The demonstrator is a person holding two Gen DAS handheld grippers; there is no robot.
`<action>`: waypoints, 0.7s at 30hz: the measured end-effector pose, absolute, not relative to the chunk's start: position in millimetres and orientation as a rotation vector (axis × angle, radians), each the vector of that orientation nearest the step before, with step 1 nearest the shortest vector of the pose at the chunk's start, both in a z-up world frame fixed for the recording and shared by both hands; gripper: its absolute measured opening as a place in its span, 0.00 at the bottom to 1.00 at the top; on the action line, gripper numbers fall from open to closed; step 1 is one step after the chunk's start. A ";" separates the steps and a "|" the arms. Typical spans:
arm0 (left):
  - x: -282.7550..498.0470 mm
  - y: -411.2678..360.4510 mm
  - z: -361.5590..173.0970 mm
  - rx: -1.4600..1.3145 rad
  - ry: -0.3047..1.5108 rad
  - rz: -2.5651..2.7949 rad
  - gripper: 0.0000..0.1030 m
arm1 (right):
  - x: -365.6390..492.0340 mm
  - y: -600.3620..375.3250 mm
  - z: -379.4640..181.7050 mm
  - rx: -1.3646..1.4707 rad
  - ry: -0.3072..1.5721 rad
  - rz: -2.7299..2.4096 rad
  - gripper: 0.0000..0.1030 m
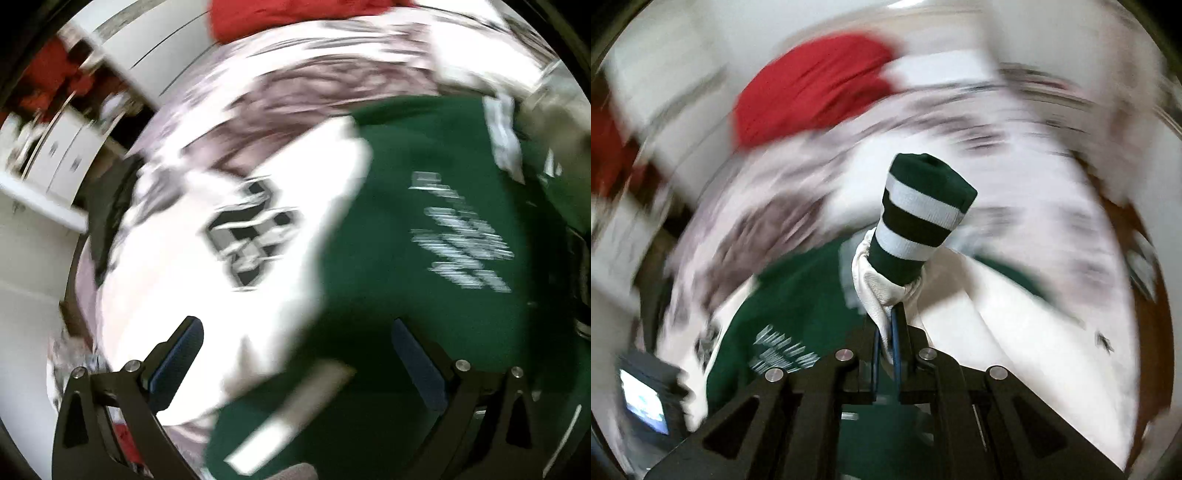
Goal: Fold large clothes
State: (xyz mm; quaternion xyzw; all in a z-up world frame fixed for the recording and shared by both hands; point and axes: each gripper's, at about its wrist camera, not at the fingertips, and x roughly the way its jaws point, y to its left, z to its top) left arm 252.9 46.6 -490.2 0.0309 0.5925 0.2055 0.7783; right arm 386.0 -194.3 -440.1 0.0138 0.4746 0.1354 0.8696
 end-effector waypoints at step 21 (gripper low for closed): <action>280.3 32.4 -479.6 -0.001 1.278 0.275 1.00 | 188.6 -371.1 -568.6 0.535 1.605 -0.352 0.49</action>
